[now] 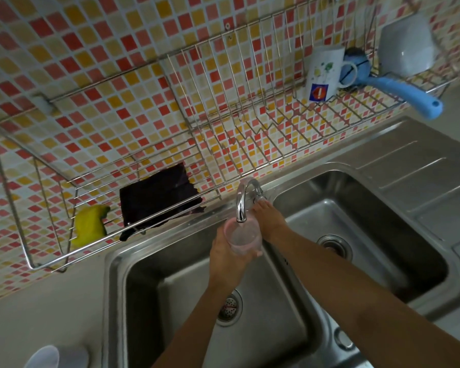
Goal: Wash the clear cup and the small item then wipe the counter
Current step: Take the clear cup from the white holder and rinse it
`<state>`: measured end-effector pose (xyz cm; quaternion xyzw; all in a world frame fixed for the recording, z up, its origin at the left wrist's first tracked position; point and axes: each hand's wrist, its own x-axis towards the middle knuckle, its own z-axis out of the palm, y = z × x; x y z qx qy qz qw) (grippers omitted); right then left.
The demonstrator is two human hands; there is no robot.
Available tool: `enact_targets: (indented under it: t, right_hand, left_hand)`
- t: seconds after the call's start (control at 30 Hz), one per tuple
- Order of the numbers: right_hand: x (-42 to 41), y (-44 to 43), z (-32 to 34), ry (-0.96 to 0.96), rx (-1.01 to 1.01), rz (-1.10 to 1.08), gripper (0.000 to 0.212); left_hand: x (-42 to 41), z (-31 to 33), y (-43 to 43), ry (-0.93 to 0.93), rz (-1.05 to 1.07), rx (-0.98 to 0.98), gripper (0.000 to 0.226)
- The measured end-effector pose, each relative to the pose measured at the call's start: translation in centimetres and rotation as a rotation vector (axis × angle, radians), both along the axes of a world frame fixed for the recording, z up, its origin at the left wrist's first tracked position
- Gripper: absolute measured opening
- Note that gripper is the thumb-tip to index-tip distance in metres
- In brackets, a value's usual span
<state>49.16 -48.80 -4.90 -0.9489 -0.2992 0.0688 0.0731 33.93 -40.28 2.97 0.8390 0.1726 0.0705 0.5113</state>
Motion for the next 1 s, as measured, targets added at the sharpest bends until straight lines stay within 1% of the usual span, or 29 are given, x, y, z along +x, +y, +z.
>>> enact_targets:
  t: [0.1,0.13,0.2,0.23,0.27,0.37,0.47,0.6,0.67,0.73,0.8,0.83,0.9,0.93,1.0]
  right_hand:
    - [0.4,0.0,0.4,0.128,0.187,-0.115,0.035]
    - [0.4,-0.6,0.3,0.156,0.276,-0.16,0.03]
    - [0.5,-2.2,-0.3,0.223,0.525,-0.298,0.017]
    - [0.7,-2.8,-0.3,0.232,0.609,-0.349,0.013]
    - [0.9,-3.1,-0.4,0.21,0.618,-0.369,0.011]
    - [1.1,-2.4,-0.7,0.226,0.609,-0.425,0.005]
    - [1.0,-2.0,-1.0,0.216,0.602,-0.459,0.005]
    - [0.9,-2.3,-0.6,0.205,0.598,-0.444,0.011]
    - [0.8,-2.2,-0.6,0.219,0.603,-0.447,0.011]
    - [0.7,-2.2,-0.4,0.241,0.623,-0.461,0.011]
    - [0.4,-2.5,0.3,0.278,0.695,-0.495,0.012]
    - [0.1,-2.9,0.5,0.3,0.735,-0.501,0.016]
    - [-1.3,-3.9,0.6,0.345,0.745,-0.469,0.03]
    - [-2.3,-4.5,0.0,0.356,0.723,-0.446,0.039]
    - [-4.7,-5.6,-1.9,0.307,0.634,-0.403,0.056]
  left_hand:
    - [-0.3,-0.2,0.6,-0.029,0.004,-0.007,0.078]
    - [-0.5,-0.4,0.8,-0.036,0.006,-0.003,0.078]
    - [-0.7,-0.7,1.1,-0.051,0.025,-0.001,0.079]
    - [-0.7,-0.8,1.2,-0.062,0.045,-0.009,0.078]
    - [-0.8,-0.9,1.2,-0.069,0.065,-0.021,0.077]
    - [-0.8,-0.9,0.9,-0.09,0.078,-0.069,0.075]
    - [-0.8,-1.2,1.0,-0.101,0.068,-0.059,0.076]
    - [-0.6,-1.5,1.0,-0.09,0.068,0.001,0.08]
    - [-0.6,-1.6,1.0,-0.086,0.068,-0.002,0.08]
    - [-0.6,-2.1,1.2,-0.079,0.066,0.013,0.081]
    - [-0.6,-2.8,1.5,-0.053,0.079,0.029,0.083]
    - [-0.6,-3.1,1.7,-0.037,0.09,0.056,0.084]
    - [-0.9,-3.8,2.1,-0.011,0.113,0.118,0.086]
    - [-1.1,-4.2,2.3,-0.002,0.125,0.146,0.086]
    - [-1.8,-4.4,2.5,0.027,0.16,0.211,0.085]
